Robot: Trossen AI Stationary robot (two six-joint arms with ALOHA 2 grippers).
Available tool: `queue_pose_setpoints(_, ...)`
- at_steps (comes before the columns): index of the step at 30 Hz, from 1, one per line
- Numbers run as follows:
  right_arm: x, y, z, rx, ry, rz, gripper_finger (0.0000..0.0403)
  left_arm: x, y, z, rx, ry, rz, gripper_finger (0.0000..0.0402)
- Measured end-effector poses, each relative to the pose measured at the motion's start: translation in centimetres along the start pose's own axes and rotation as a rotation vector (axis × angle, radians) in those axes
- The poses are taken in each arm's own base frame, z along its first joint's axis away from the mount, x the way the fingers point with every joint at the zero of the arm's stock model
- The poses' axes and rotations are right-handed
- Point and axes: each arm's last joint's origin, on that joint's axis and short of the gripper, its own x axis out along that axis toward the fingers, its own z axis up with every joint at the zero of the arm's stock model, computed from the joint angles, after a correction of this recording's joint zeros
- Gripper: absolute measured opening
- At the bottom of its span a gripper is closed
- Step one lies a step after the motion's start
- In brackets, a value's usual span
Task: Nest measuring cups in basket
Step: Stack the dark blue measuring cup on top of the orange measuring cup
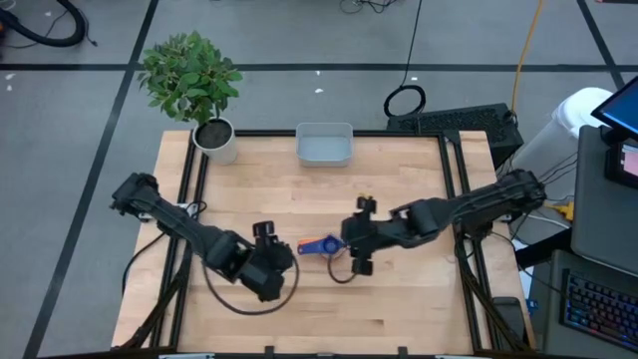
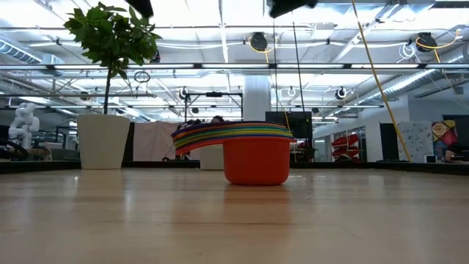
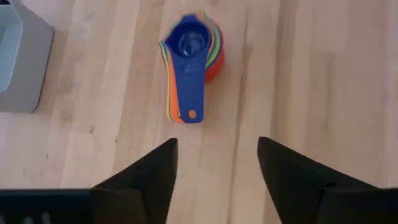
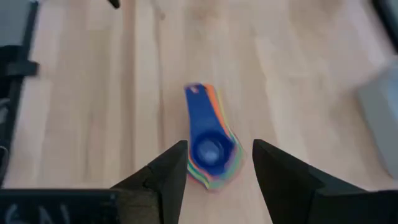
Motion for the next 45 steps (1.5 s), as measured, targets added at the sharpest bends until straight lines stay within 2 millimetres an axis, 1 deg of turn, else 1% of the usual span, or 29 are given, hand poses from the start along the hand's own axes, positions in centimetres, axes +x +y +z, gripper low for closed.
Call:
queue_pose_setpoints(2, -1.1, 0.3, -0.6, -0.001, 0.016, -0.037, 0.0172, 1.2, -0.2, 0.2, 0.016, 0.027, 0.021, 0.0243)
queue_pose_setpoints(6, -2.5, 0.9, -2.0, -0.005, 0.072, -0.102, 0.0172, 2.6, 0.2, 0.6, 0.028, 0.056, 0.047, 0.0288)
queue_pose_setpoints(10, -3.0, 1.7, -3.6, -0.019, 0.156, -0.158, 0.0172, 3.1, 1.1, 1.1, 0.020, 0.058, 0.059, 0.0329)
queue_pose_setpoints(13, -2.6, 2.1, -4.8, -0.019, 0.178, -0.182, 0.0172, 3.5, 1.9, 1.7, 0.003, 0.050, 0.046, 0.0351)
queue_pose_setpoints(15, -2.3, 2.3, -5.9, -0.018, 0.201, -0.188, 0.0171, 3.8, 2.2, 2.2, -0.003, 0.040, 0.005, 0.0359)
queue_pose_setpoints(17, -2.0, 2.3, -7.0, -0.002, 0.214, -0.196, 0.0171, 4.0, 2.3, 2.7, 0.002, 0.022, -0.040, 0.0362)
queue_pose_setpoints(19, -1.9, 2.2, -8.2, 0.014, 0.232, -0.205, 0.0171, 4.5, 2.4, 3.0, 0.014, 0.016, -0.064, 0.0359)
queue_pose_setpoints(21, -1.8, 2.0, -9.6, 0.036, 0.249, -0.218, 0.0171, 4.9, 2.6, 3.1, 0.032, 0.035, -0.074, 0.0354)
queue_pose_setpoints(25, -2.3, 1.4, -11.9, 0.102, 0.231, -0.207, 0.0171, 6.4, 3.1, 3.2, 0.044, 0.081, -0.067, 0.0343)
queue_pose_setpoints(28, -2.7, 1.1, -13.4, 0.156, 0.181, -0.164, 0.0171, 7.5, 3.7, 3.5, 0.041, 0.098, -0.053, 0.0341)
queue_pose_setpoints(30, -2.9, 1.0, -14.0, 0.194, 0.134, -0.122, 0.0171, 7.8, 3.9, 3.4, 0.049, 0.125, -0.057, 0.0340)
queue_pose_setpoints(33, -3.3, 0.7, -14.8, 0.235, 0.081, -0.072, 0.0171, 9.1, 4.2, 3.9, 0.036, 0.136, -0.108, 0.0340)
queue_pose_setpoints(36, -3.5, 0.5, -15.3, 0.237, 0.047, -0.069, 0.0171, 10.1, 4.4, 3.6, 0.052, 0.173, -0.102, 0.0346)
queue_pose_setpoints(41, -3.5, 0.5, -15.6, 0.218, 0.040, -0.081, 0.0171, 10.3, 4.6, 4.1, 0.060, 0.146, -0.114, 0.0362)
queue_pose_setpoints(45, -3.6, 0.5, -15.6, 0.207, 0.038, -0.081, 0.0171, 10.4, 4.9, 4.1, 0.059, 0.155, -0.132, 0.0366)
